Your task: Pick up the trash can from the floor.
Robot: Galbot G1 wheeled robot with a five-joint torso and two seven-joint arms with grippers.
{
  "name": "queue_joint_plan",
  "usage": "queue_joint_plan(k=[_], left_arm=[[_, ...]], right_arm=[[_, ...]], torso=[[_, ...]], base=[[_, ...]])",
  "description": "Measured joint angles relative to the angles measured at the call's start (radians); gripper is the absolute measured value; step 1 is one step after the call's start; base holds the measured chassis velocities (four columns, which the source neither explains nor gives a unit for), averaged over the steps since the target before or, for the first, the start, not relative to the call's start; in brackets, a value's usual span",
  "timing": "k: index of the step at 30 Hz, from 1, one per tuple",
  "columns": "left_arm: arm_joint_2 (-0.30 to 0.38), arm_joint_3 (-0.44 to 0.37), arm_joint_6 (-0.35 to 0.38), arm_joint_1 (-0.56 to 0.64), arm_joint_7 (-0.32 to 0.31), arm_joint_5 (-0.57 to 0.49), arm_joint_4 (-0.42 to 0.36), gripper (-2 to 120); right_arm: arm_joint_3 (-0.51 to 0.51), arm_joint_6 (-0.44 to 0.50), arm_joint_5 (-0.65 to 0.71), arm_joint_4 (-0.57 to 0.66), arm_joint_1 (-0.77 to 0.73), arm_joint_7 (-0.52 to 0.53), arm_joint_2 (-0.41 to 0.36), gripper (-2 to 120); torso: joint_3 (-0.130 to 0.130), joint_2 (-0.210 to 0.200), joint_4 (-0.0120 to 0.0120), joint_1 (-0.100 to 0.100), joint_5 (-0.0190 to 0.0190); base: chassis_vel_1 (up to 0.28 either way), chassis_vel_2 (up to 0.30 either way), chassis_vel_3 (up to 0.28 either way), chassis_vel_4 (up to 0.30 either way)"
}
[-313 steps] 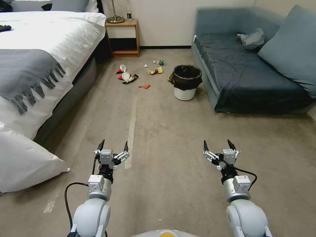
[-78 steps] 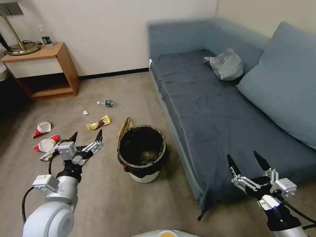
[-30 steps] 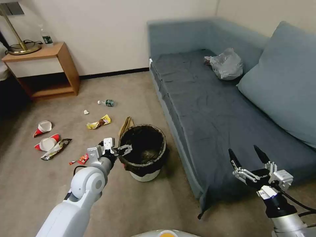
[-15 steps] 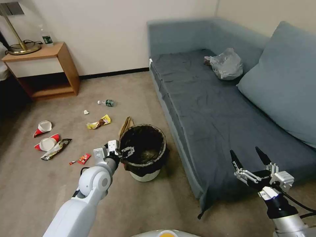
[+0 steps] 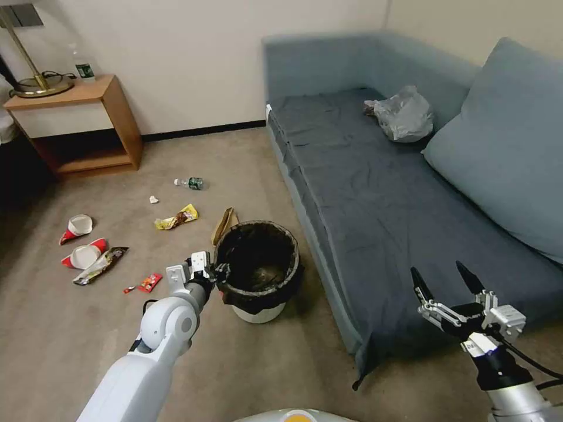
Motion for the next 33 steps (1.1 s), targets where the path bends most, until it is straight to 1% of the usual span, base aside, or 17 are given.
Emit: queue_joint_plan(k=[8,9,11,12,28,33], left_arm=[[-0.001,-0.009,-0.002,0.016,-0.002,0.001,-0.009,12],[-0.002,-0.012,-0.003,0.021,-0.003,0.001,-0.012,8],[-0.002,-0.015,-0.003,0.025,-0.003,0.002,-0.016,7],[-0.001,-0.017,-0.003,0.028,-0.003,0.003,-0.020,4],[-0.002,-0.026,-0.003,0.035,0.001,0.006,-0.028,3],[-0.003,-0.047,-0.004,0.049,0.005,0.016,-0.070,3]], right_arm=[[-0.003,0.001,0.000,0.007,-0.003,-0.002,0.001,100],[-0.003,0.002,-0.001,0.009,-0.004,-0.003,0.001,100],[-0.003,0.002,-0.001,0.011,-0.005,-0.003,0.000,100],[-0.002,0.002,0.000,0.012,-0.005,-0.003,-0.002,100],[0.001,0.003,-0.004,0.016,-0.011,-0.004,0.004,100],[0.001,0.003,-0.005,0.017,-0.010,-0.005,0.005,100]], torso=[[0.000,0.000,-0.0001,0.000,0.0000],[0.000,0.000,-0.0001,0.000,0.0000],[0.000,0.000,-0.0001,0.000,0.0000],[0.000,0.000,0.0000,0.000,0.0000],[0.000,0.000,0.0000,0.000,0.0000],[0.000,0.000,-0.0001,0.000,0.0000]], base=[[0.000,0.000,0.000,0.000],[0.000,0.000,0.000,0.000],[0.000,0.000,0.000,0.000],[0.000,0.000,0.000,0.000],[0.000,0.000,0.000,0.000],[0.000,0.000,0.000,0.000]])
